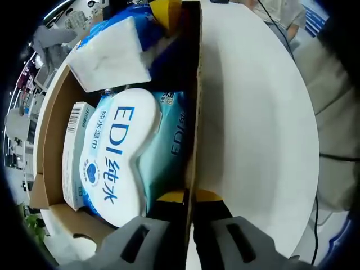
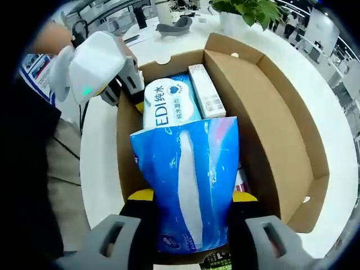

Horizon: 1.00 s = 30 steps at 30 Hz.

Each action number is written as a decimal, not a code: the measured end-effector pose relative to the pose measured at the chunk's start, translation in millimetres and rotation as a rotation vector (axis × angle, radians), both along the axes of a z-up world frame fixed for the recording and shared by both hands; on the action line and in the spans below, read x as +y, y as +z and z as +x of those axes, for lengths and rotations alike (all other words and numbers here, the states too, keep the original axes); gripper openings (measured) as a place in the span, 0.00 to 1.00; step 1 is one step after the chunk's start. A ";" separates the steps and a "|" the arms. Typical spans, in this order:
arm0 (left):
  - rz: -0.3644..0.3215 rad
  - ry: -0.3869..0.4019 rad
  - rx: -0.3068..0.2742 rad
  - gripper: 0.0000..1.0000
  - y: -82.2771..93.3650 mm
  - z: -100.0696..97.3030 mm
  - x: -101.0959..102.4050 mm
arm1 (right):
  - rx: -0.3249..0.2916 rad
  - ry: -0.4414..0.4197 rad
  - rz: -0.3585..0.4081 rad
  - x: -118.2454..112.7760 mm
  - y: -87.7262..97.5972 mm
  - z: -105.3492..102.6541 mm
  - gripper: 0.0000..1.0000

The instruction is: Operate the shoe box by opening the lid, removing the specified soft item, and placing it in the target area until the item is outside and the box remains undamaged.

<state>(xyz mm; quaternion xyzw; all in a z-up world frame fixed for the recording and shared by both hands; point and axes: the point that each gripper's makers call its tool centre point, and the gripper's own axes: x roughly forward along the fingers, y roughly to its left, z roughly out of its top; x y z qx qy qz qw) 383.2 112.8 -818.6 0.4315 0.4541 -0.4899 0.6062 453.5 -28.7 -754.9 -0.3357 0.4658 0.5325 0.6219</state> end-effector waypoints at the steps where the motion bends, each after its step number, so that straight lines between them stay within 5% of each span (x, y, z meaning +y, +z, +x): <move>1: 0.000 0.000 0.000 0.01 0.2 -0.1 -0.1 | -0.013 0.019 -0.005 1.8 1.8 -0.5 0.45; 10: -0.001 0.000 0.000 0.01 -0.2 0.3 0.0 | -0.077 0.124 -0.085 10.0 13.0 -1.5 0.46; 30: -0.001 -0.006 -0.005 0.01 -0.1 0.3 0.0 | -0.091 0.150 -0.156 15.7 36.1 -13.8 0.46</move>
